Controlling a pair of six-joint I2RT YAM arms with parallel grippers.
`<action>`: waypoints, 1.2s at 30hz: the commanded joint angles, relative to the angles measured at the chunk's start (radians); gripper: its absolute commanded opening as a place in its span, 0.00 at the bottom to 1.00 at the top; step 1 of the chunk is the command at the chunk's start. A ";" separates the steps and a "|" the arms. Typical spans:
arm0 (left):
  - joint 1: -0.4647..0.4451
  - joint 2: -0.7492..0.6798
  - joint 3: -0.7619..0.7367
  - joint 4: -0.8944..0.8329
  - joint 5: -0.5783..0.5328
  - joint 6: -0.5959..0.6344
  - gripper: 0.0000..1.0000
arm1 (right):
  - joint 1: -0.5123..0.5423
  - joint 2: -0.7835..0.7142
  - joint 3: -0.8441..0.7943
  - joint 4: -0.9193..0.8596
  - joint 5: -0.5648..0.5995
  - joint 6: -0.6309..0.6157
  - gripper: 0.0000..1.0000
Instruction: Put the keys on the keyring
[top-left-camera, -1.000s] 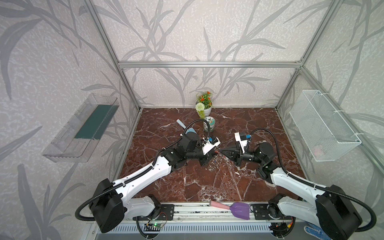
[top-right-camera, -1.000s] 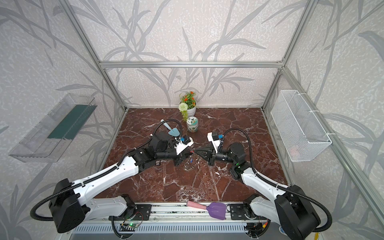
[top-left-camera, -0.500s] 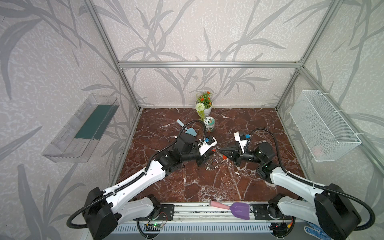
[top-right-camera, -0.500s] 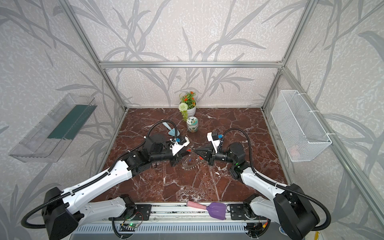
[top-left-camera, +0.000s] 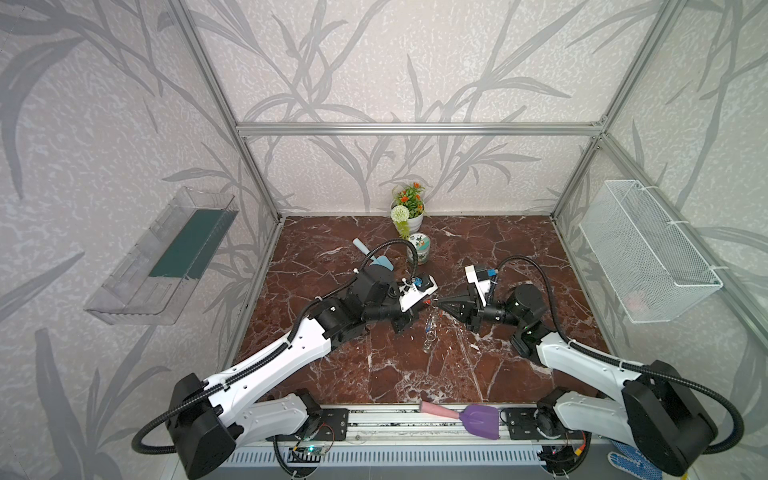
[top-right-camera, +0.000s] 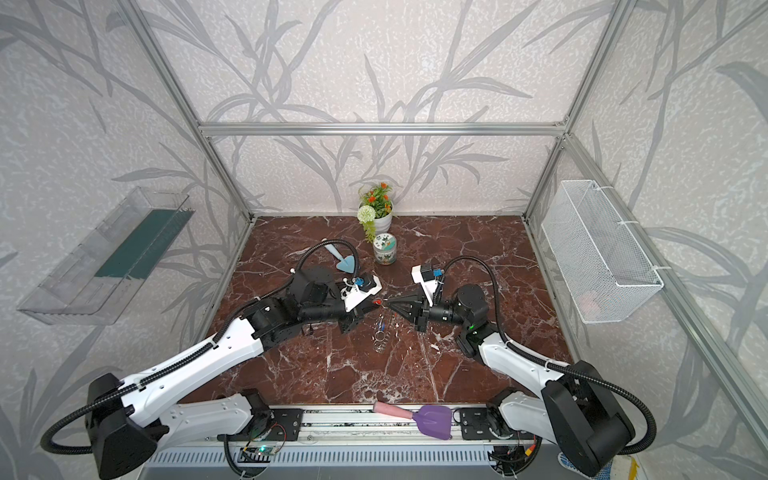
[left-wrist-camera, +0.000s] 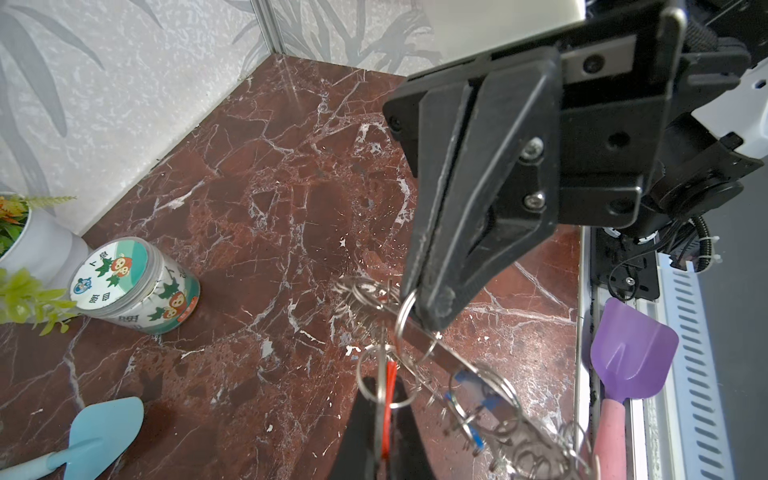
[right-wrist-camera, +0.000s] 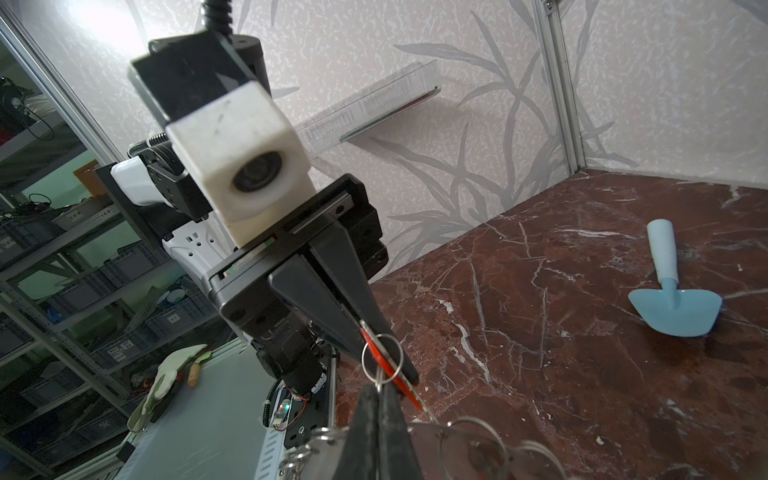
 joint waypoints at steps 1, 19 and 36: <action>-0.007 0.017 0.034 -0.041 -0.016 0.034 0.00 | -0.003 0.003 0.011 0.078 -0.017 0.010 0.00; -0.001 -0.023 -0.018 -0.123 -0.095 0.035 0.00 | -0.016 0.029 0.019 0.108 -0.002 0.023 0.00; 0.001 -0.026 -0.054 -0.104 -0.040 0.027 0.18 | -0.047 0.049 0.020 0.151 -0.013 0.059 0.00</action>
